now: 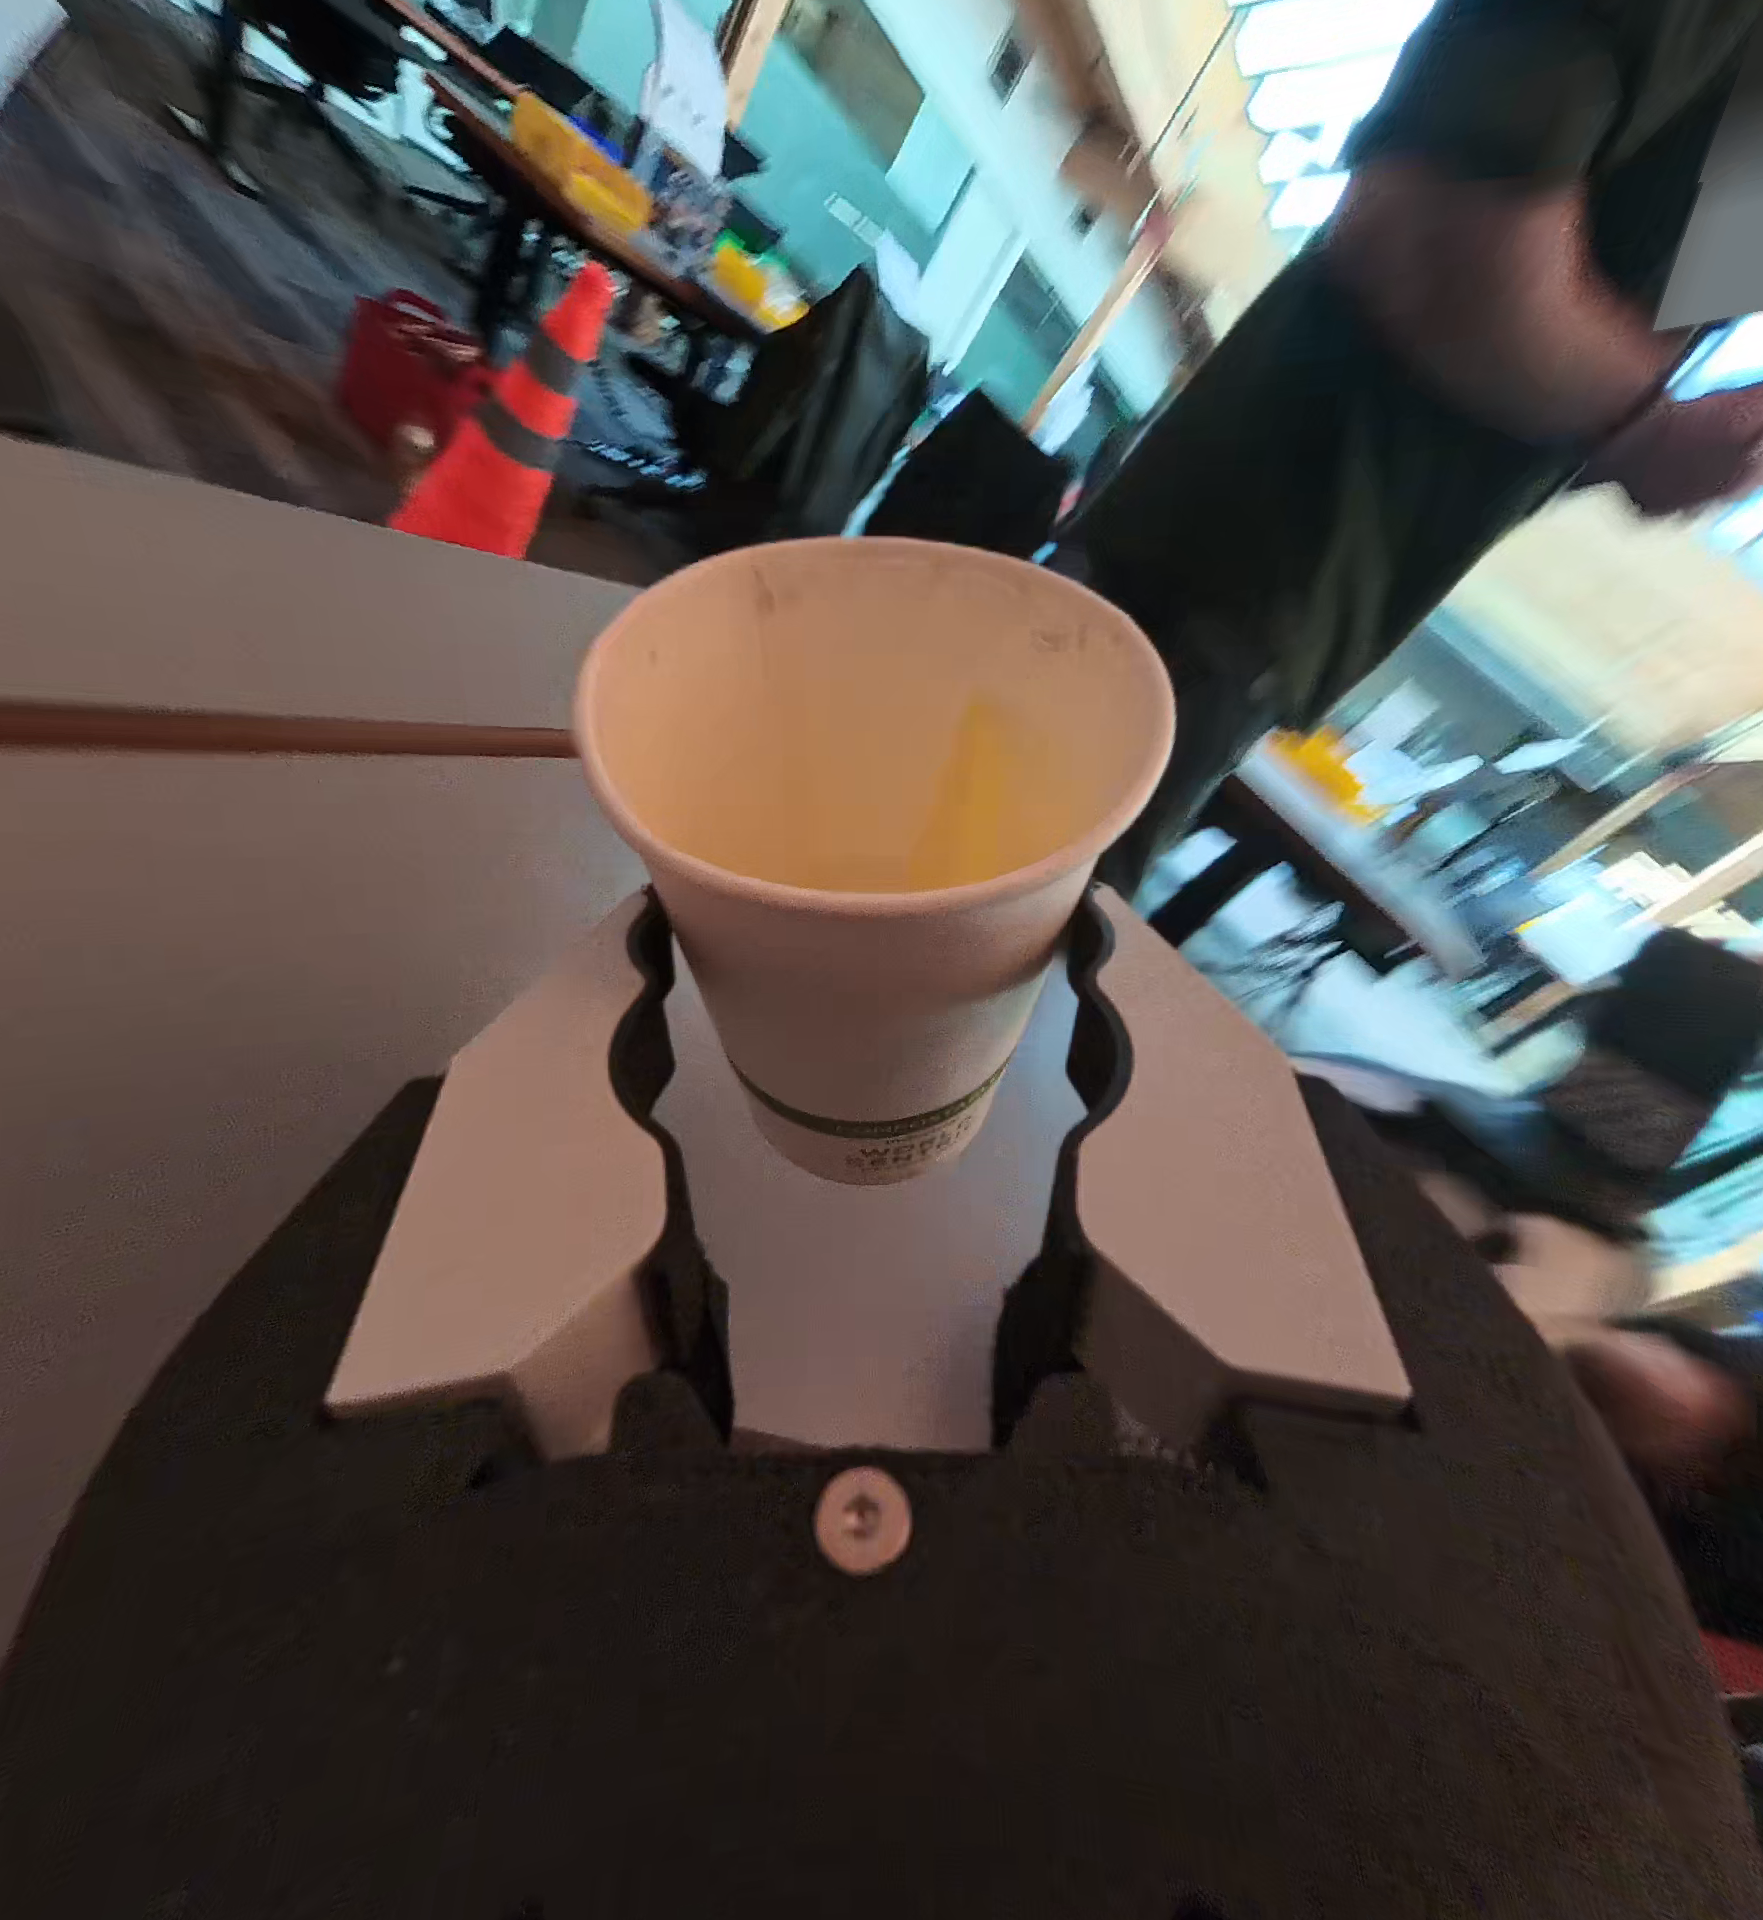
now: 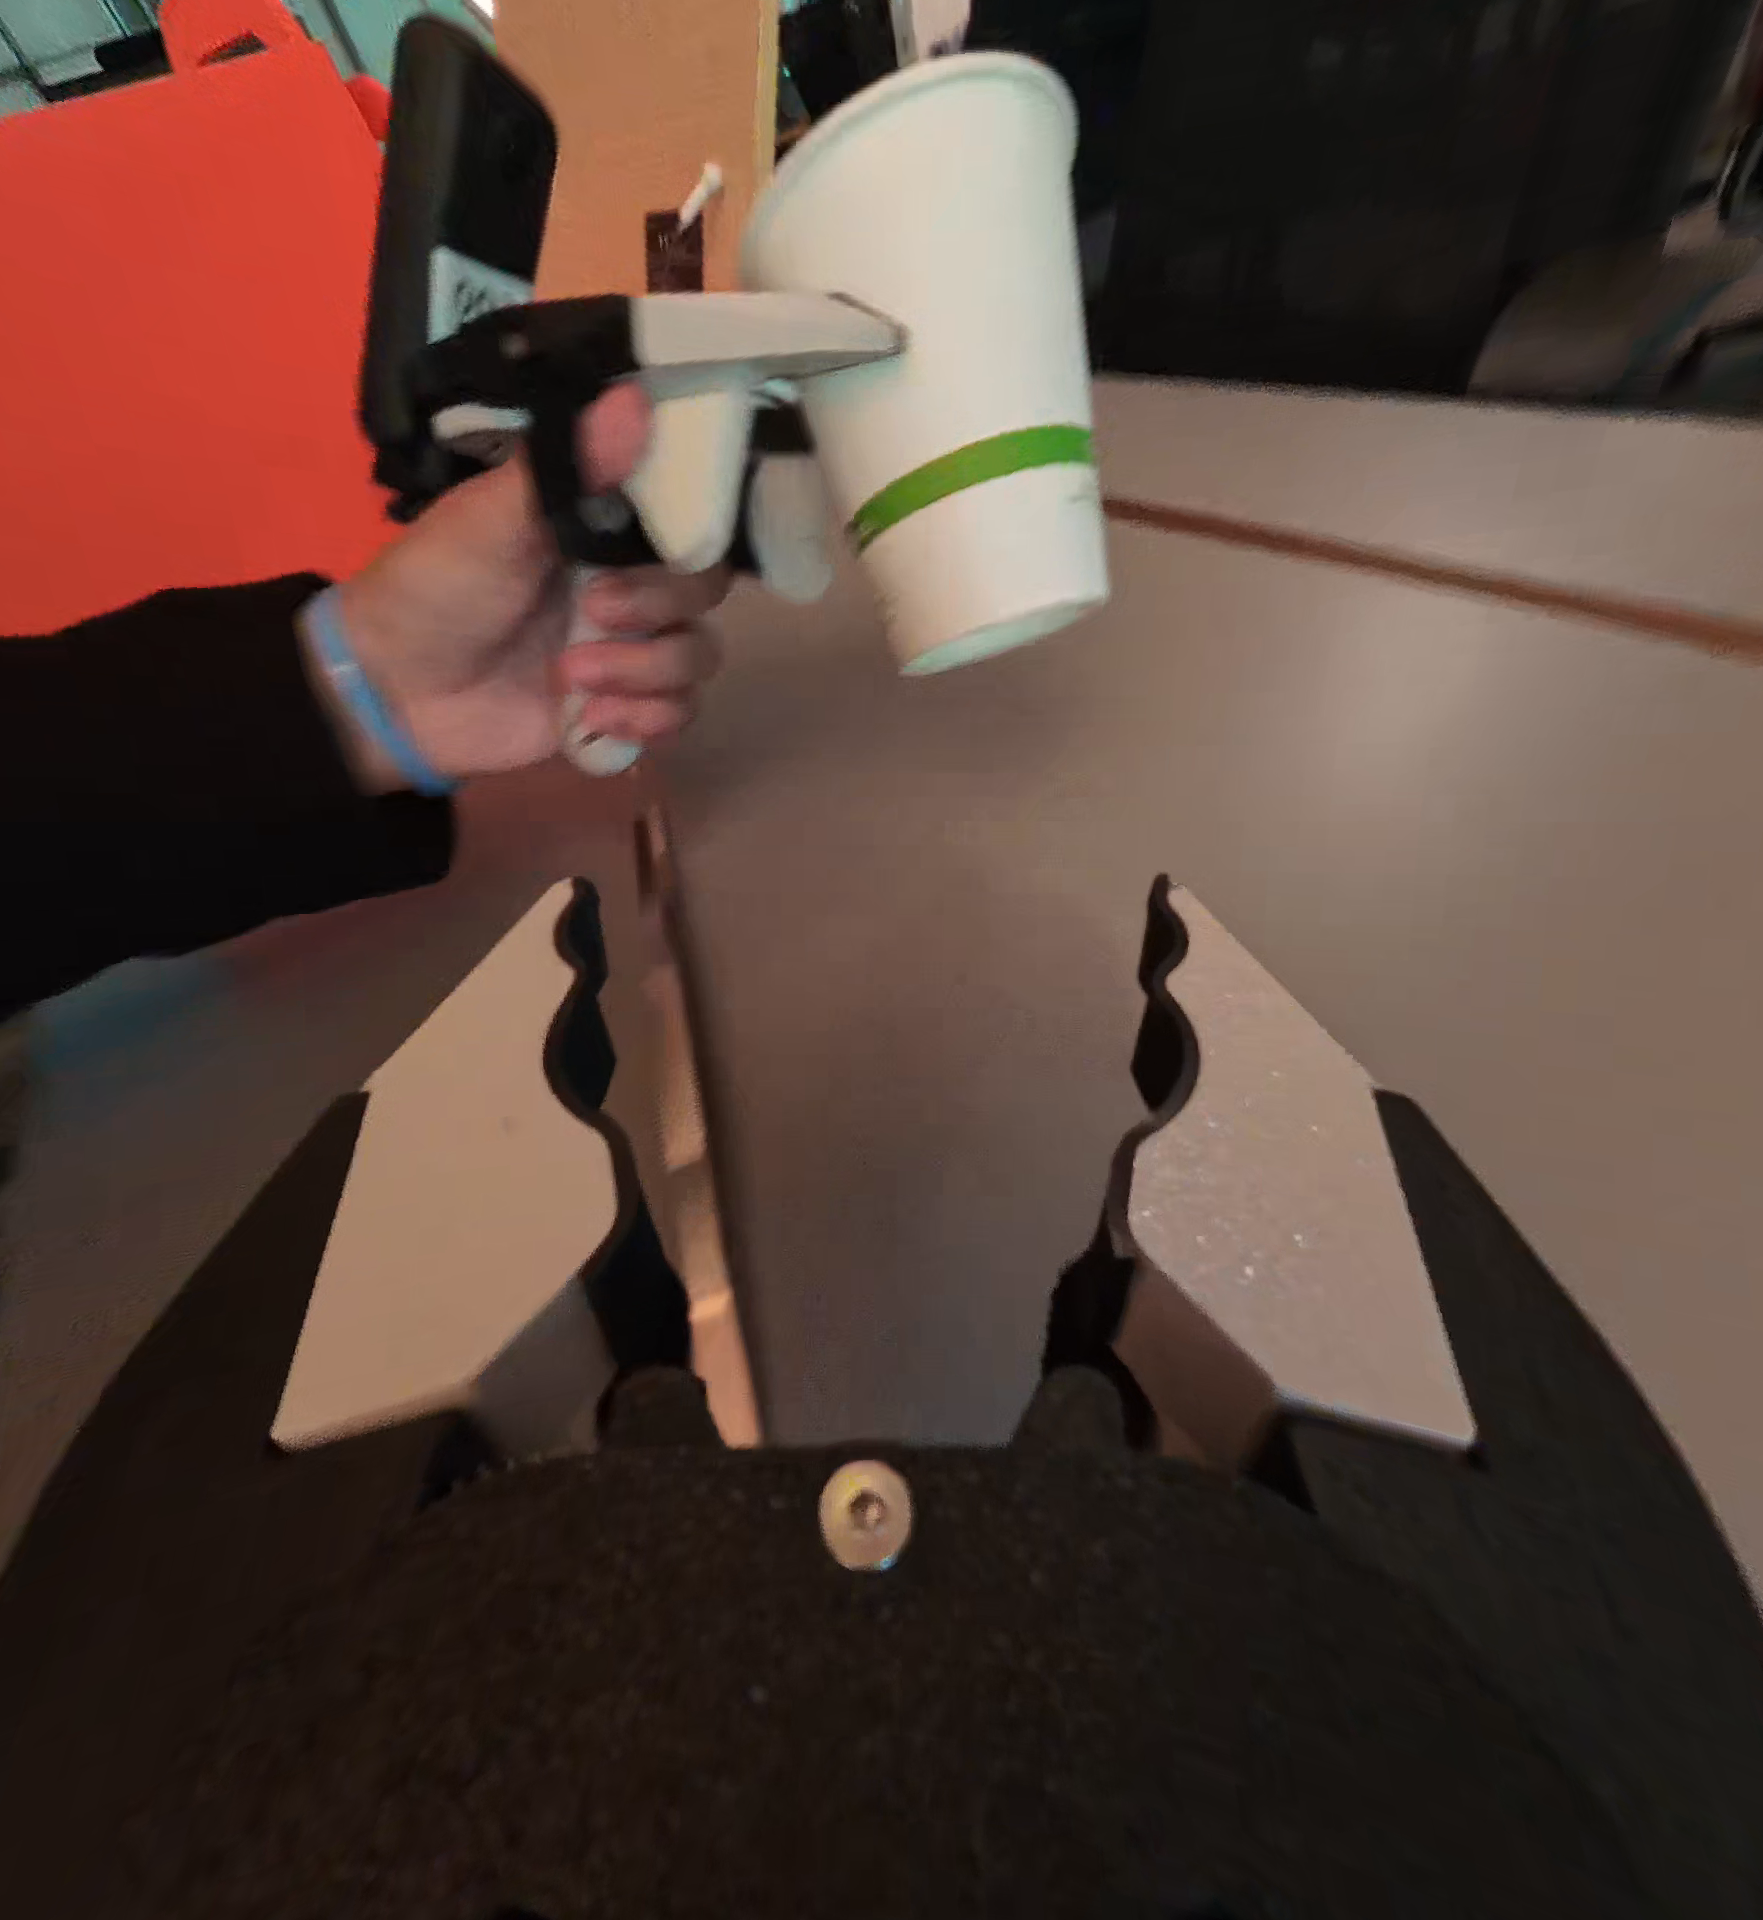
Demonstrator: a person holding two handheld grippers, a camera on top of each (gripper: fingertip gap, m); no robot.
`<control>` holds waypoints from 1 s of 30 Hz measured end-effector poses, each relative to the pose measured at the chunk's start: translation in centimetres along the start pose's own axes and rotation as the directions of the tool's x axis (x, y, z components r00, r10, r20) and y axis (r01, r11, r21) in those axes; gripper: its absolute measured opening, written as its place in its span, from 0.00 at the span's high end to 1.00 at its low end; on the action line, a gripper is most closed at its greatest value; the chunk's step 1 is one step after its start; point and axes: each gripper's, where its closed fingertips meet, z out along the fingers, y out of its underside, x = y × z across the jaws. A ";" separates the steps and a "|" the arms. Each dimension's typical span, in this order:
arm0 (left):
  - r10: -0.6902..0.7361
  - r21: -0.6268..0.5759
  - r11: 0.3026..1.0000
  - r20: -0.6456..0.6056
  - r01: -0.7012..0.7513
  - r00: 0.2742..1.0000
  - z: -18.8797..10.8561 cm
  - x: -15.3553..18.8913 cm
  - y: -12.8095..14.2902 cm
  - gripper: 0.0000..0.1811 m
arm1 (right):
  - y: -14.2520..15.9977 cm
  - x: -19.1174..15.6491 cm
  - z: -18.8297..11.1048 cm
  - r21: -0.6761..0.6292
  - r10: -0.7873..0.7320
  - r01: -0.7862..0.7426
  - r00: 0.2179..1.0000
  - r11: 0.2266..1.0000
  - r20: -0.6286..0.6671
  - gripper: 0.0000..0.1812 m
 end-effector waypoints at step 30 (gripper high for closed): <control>0.343 -0.306 0.926 0.429 -0.223 0.835 -23.5 10.3 10.9 0.56 | -0.6 8.3 5.1 -0.653 -0.510 0.757 0.574 0.030 0.641 0.59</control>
